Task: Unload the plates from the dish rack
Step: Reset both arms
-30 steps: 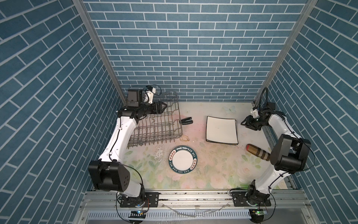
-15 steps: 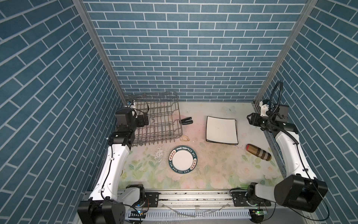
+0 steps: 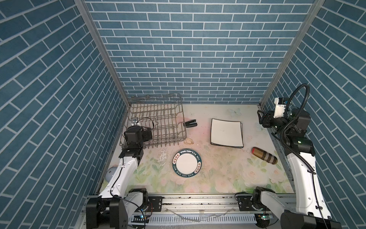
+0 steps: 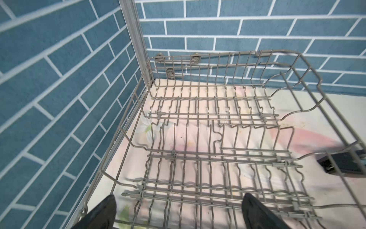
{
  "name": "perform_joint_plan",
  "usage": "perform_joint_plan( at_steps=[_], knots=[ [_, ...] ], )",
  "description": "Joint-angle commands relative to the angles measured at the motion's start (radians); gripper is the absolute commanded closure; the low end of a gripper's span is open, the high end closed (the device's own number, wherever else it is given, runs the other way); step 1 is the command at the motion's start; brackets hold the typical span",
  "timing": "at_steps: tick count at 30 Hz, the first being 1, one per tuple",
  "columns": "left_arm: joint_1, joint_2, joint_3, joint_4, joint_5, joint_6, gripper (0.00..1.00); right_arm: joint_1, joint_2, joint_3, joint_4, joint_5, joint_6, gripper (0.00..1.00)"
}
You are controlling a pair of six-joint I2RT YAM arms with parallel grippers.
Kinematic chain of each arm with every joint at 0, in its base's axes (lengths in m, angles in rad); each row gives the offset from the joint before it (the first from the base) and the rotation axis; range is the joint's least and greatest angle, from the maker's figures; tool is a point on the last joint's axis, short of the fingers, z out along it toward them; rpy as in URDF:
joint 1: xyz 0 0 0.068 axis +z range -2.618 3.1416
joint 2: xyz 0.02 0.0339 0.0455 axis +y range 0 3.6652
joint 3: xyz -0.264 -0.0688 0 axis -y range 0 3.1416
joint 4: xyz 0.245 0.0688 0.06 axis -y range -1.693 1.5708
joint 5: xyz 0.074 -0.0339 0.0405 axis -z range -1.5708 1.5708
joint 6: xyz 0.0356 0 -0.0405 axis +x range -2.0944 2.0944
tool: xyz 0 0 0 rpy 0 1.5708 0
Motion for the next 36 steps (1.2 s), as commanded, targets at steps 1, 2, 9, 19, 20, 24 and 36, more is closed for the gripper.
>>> perform_joint_plan(
  at_steps=[1,2,9,19,20,24,36],
  knots=[
    [0.004,0.012,-0.065,0.161,-0.031,0.011,0.01,0.009,-0.019,-0.037,0.033,-0.025,-0.031,0.37],
    [0.004,0.016,-0.083,0.183,-0.031,0.004,0.01,0.010,-0.022,-0.040,0.034,-0.028,-0.030,0.37],
    [0.004,0.084,-0.189,0.418,-0.002,0.016,0.01,0.016,-0.046,-0.058,0.057,-0.034,-0.035,0.37],
    [-0.002,0.208,-0.236,0.589,0.045,0.025,0.01,0.018,-0.073,-0.065,0.060,-0.025,-0.038,0.37],
    [-0.003,0.226,-0.236,0.603,0.047,0.027,0.01,0.018,-0.076,-0.071,0.065,-0.023,-0.037,0.37],
    [-0.005,0.292,-0.252,0.680,0.114,0.053,0.01,0.018,-0.078,-0.084,0.078,-0.018,-0.038,0.37],
    [-0.018,0.436,-0.308,0.908,0.253,0.117,0.01,0.019,-0.084,-0.138,0.122,0.016,-0.042,0.36]
  ],
)
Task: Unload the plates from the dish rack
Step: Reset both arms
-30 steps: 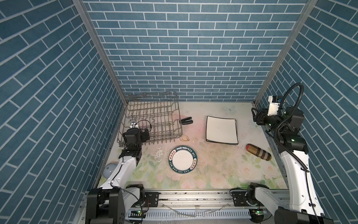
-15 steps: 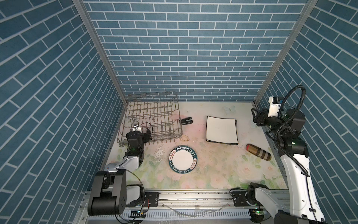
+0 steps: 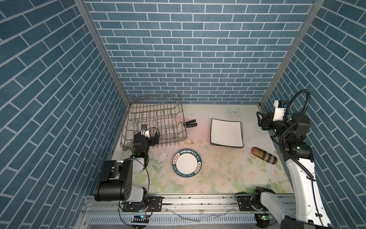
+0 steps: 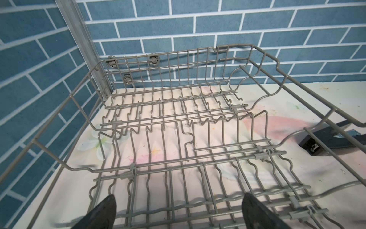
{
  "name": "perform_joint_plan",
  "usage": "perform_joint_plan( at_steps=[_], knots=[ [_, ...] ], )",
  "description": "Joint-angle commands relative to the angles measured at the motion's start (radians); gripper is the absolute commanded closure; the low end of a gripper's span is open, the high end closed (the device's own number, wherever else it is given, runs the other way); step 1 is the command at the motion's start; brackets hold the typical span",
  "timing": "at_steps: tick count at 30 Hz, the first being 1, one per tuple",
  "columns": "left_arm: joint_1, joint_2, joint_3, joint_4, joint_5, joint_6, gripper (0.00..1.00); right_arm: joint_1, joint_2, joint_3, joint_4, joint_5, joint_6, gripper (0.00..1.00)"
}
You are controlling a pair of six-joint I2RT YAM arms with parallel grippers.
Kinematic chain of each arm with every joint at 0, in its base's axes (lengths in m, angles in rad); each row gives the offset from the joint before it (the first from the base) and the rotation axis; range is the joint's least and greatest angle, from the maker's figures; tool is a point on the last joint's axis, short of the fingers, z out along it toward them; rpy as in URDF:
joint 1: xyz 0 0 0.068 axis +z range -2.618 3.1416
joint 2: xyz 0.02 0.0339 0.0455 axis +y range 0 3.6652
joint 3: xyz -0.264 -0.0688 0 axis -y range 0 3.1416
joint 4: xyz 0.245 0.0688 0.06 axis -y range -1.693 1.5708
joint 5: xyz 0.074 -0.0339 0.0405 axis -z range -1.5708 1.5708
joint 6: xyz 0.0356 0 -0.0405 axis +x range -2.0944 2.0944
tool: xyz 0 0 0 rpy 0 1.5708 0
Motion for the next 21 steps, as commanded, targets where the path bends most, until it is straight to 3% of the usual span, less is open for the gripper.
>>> perform_joint_plan(
  at_steps=[1,6,10,13,21],
  knots=[
    [-0.016,0.057,-0.057,0.111,0.031,0.051,0.01,0.005,-0.017,-0.059,0.058,0.023,-0.038,0.36],
    [-0.029,0.074,-0.039,0.098,0.021,0.063,0.01,0.004,-0.018,-0.088,0.075,0.039,-0.034,0.36],
    [-0.029,0.071,0.028,-0.042,0.027,0.066,0.01,0.004,-0.029,-0.132,0.113,0.062,-0.030,0.35],
    [-0.027,0.072,0.042,-0.067,-0.024,0.043,0.01,0.004,-0.037,-0.179,0.160,0.083,-0.025,0.34],
    [-0.027,0.074,0.042,-0.062,-0.025,0.042,0.01,0.005,-0.020,-0.344,0.302,0.150,-0.011,0.30]
  ],
)
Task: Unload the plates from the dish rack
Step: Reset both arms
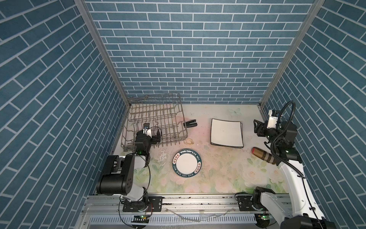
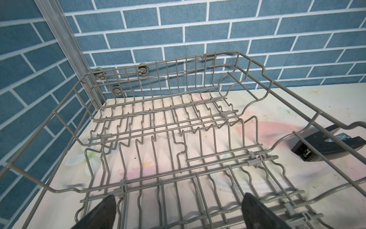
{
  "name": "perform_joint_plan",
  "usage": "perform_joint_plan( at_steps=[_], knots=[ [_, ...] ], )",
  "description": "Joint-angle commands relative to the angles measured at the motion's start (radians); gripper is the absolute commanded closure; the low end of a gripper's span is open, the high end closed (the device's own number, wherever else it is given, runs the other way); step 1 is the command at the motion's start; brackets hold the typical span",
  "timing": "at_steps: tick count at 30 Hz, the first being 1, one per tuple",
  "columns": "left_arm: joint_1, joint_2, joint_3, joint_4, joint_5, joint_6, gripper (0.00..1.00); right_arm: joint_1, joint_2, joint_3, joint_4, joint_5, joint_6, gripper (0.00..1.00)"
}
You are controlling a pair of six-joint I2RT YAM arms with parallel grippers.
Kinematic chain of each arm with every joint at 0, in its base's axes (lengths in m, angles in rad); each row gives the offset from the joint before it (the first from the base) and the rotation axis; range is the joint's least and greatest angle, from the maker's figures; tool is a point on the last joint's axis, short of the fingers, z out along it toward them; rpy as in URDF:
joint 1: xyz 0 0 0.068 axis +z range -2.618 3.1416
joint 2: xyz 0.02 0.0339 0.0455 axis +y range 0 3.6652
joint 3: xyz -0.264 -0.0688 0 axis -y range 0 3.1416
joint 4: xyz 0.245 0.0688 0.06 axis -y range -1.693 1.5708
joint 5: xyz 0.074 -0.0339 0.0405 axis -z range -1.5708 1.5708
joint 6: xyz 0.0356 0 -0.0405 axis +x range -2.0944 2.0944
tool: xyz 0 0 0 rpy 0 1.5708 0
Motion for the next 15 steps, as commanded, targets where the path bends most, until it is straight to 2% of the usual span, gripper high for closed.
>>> perform_joint_plan(
  at_steps=[1,10,15],
  knots=[
    [-0.005,0.018,0.001,-0.092,-0.025,0.022,0.01,0.003,0.008,-0.087,0.130,0.048,-0.010,0.30],
    [-0.006,0.018,0.000,-0.092,-0.026,0.022,0.01,0.004,0.156,-0.289,0.391,0.104,-0.014,0.27],
    [-0.005,0.018,0.001,-0.091,-0.026,0.022,0.01,0.003,0.268,-0.404,0.648,0.116,-0.037,0.26]
  ],
)
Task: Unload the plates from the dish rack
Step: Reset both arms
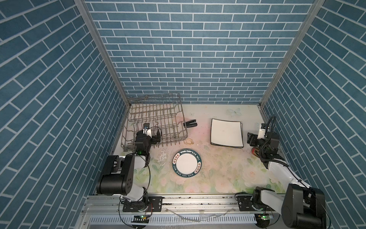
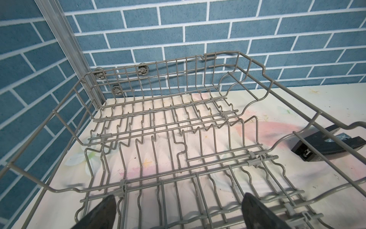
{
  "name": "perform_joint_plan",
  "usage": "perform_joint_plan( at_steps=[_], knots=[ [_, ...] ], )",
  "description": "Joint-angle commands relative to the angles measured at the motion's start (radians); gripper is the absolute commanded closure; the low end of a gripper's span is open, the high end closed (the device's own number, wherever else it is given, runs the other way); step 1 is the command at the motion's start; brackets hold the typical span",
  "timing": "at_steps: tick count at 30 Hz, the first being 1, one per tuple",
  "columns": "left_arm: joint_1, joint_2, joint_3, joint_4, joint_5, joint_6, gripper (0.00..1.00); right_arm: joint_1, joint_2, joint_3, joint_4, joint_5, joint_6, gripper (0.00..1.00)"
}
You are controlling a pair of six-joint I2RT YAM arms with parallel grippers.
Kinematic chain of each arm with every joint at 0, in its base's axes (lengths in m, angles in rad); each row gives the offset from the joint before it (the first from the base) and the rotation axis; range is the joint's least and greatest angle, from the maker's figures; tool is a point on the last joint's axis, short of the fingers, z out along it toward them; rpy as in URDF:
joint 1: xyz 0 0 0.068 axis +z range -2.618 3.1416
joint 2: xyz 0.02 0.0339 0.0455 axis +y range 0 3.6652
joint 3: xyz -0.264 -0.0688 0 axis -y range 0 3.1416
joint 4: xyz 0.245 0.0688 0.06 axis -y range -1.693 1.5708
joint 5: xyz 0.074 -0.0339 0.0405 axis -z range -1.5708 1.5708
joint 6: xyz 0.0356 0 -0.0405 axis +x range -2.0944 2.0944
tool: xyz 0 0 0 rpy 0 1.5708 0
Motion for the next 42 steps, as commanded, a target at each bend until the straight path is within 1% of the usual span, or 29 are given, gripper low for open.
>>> perform_joint_plan(
  at_steps=[1,6,9,15,19,24,27,31,32,33,39,42],
  knots=[
    [-0.005,0.018,0.001,-0.092,-0.027,0.023,0.01,0.003,0.059,-0.055,0.238,0.026,-0.040,0.26],
    [-0.005,0.018,0.000,-0.091,-0.026,0.023,0.01,0.004,0.147,-0.068,0.324,0.030,-0.046,0.26],
    [-0.005,0.020,0.000,-0.092,-0.026,0.024,0.01,0.005,0.198,-0.060,0.338,0.024,-0.047,0.26],
    [-0.005,0.019,0.000,-0.091,-0.027,0.023,0.01,0.003,0.305,-0.066,0.465,0.000,-0.033,0.26],
    [-0.004,0.019,0.000,-0.092,-0.025,0.023,0.01,0.004,0.359,-0.058,0.499,-0.016,-0.039,0.26],
    [-0.005,0.019,0.002,-0.091,-0.025,0.023,0.01,0.003,0.369,-0.044,0.473,-0.026,-0.046,0.25],
    [-0.004,0.019,0.002,-0.093,-0.026,0.023,0.01,0.010,0.388,-0.051,0.503,-0.024,-0.053,0.20],
    [-0.004,0.019,0.002,-0.093,-0.026,0.023,0.01,0.010,0.394,-0.056,0.519,-0.020,-0.051,0.19],
    [-0.005,0.019,0.002,-0.092,-0.025,0.022,0.01,0.010,0.395,-0.056,0.519,-0.021,-0.051,0.11],
    [-0.004,0.019,0.001,-0.093,-0.026,0.023,0.01,0.010,0.395,-0.057,0.519,-0.021,-0.051,0.01],
    [-0.005,0.019,0.002,-0.093,-0.025,0.023,0.01,0.010,0.398,-0.078,0.563,-0.006,-0.042,0.01],
    [-0.004,0.019,0.001,-0.093,-0.025,0.023,0.01,0.011,0.399,-0.062,0.535,0.001,-0.044,0.01]
  ],
)
